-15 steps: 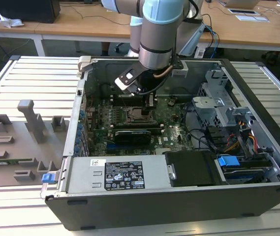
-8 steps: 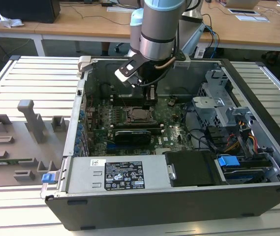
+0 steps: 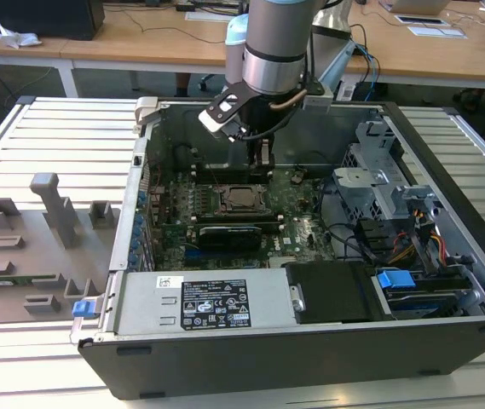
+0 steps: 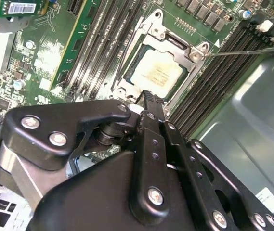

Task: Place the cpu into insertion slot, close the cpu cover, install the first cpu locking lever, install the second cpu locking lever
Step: 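Close the cpu cover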

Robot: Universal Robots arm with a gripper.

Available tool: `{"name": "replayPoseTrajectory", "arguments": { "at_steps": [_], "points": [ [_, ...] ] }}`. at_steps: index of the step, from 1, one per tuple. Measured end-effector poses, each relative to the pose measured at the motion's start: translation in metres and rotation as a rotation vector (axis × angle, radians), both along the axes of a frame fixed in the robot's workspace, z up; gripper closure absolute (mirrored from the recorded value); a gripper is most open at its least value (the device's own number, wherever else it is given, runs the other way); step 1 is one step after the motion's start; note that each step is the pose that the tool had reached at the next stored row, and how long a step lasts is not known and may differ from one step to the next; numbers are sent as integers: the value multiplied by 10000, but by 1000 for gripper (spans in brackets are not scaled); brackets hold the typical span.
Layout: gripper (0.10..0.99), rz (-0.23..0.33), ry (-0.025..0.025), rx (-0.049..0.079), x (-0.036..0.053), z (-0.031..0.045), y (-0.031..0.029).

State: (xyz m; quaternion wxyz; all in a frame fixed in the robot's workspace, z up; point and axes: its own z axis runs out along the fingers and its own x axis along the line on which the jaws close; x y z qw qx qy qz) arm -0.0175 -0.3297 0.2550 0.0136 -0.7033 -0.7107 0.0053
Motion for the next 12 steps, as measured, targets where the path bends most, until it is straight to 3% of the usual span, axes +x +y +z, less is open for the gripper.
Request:
{"name": "replayPoseTrajectory", "arguments": {
  "at_steps": [7, 12],
  "points": [
    [980, 1, -1, 1, 0, 86, 0],
    [980, 0, 0, -1, 0, 221, 0]
  ]
}}
